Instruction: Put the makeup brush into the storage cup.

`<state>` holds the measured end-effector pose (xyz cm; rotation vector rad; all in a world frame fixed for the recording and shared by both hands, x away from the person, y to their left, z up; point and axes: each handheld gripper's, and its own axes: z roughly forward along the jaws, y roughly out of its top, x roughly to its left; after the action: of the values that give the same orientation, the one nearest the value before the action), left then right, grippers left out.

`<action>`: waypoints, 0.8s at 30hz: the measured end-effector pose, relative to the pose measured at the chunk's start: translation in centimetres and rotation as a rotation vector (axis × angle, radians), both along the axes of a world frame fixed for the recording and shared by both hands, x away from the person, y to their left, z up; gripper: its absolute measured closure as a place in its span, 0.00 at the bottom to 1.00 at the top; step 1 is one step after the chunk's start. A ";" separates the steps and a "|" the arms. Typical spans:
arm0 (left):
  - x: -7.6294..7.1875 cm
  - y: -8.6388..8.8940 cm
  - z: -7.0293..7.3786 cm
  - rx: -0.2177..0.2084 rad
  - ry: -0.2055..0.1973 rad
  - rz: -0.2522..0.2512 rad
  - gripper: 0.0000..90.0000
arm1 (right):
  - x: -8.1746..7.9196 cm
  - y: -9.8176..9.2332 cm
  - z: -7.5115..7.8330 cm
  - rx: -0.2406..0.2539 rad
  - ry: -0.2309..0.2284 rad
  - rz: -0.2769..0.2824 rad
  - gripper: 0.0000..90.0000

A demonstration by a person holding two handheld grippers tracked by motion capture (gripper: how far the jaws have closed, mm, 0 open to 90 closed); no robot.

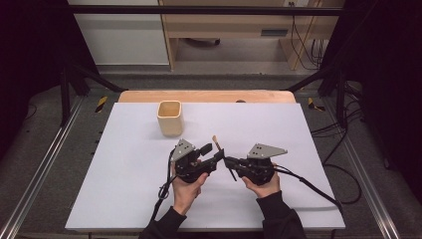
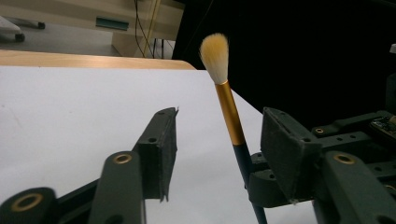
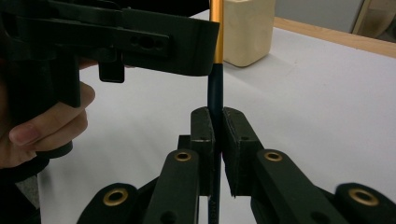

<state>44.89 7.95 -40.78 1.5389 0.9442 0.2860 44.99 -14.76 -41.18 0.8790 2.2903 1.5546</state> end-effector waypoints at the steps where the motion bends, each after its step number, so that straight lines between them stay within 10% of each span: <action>1: 0.0 0.0 0.0 -0.002 0.000 0.000 0.55 | 0.0 0.0 0.0 0.000 0.000 0.000 0.93; 24: -0.4 -0.7 -0.2 -0.032 0.014 0.011 0.85 | -0.1 0.2 0.0 -0.001 -0.001 0.006 0.93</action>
<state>44.52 7.24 -40.96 1.5090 0.9643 0.2673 44.92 -14.54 -41.23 0.8713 2.2949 1.5553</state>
